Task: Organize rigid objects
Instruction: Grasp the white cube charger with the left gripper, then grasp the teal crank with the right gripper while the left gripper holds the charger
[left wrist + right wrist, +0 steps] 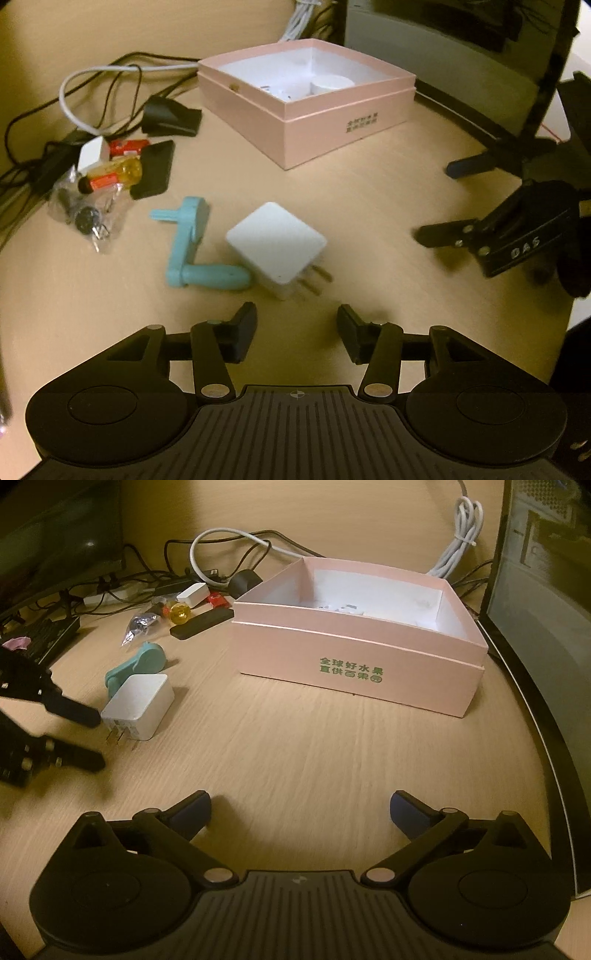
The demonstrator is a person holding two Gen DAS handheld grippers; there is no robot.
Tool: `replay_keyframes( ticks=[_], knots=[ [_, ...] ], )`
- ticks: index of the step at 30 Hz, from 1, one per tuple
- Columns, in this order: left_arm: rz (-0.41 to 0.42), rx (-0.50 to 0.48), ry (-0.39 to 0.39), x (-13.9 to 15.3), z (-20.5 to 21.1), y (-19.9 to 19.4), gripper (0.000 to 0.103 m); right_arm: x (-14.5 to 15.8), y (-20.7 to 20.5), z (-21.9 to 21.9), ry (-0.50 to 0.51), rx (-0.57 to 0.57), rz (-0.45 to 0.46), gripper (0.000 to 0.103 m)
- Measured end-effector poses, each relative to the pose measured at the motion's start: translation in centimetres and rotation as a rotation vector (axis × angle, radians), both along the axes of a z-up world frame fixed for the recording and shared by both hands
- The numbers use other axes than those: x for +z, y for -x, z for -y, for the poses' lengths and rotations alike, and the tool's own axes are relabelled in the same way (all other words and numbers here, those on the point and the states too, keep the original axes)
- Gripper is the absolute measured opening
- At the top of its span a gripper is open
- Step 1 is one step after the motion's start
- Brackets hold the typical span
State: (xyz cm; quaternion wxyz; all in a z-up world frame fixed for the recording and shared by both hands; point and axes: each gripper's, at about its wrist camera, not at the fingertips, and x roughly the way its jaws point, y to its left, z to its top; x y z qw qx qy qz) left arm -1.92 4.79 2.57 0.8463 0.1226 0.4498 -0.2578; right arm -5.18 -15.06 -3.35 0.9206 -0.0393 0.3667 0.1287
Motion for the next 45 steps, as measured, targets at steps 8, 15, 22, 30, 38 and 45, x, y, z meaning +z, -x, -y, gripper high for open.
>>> replay_keyframes(
  ticks=[8, 15, 22, 30, 38, 45],
  knots=[
    [0.074, 0.262, 0.105, 2.5, 1.5, -1.5, 0.051, 0.0, -0.1, 0.1, 0.004, 0.002, -0.004, 0.103],
    [0.046, 0.33, 0.086, 1.2, 2.7, -3.1, 0.053, 0.0, 0.3, 0.2, 0.005, 0.01, -0.001, 0.103],
    [0.029, 0.339, 0.06, -0.4, 4.5, -4.2, 0.054, 0.2, 0.2, 0.0, 0.011, 0.008, -0.019, 0.103],
    [0.135, 0.259, 0.009, -1.2, 5.6, -3.3, 0.05, 0.1, 0.6, 0.2, 0.005, -0.009, 0.007, 0.098],
    [0.088, 0.347, 0.165, 0.1, 2.1, -1.5, 0.05, 2.2, 0.0, 0.9, -0.05, -0.023, 0.067, 0.089],
    [0.133, 0.52, 0.262, 3.9, -3.9, 2.3, 0.05, 4.1, -2.1, -3.2, -0.026, 0.14, 0.124, 0.089]
  ],
)
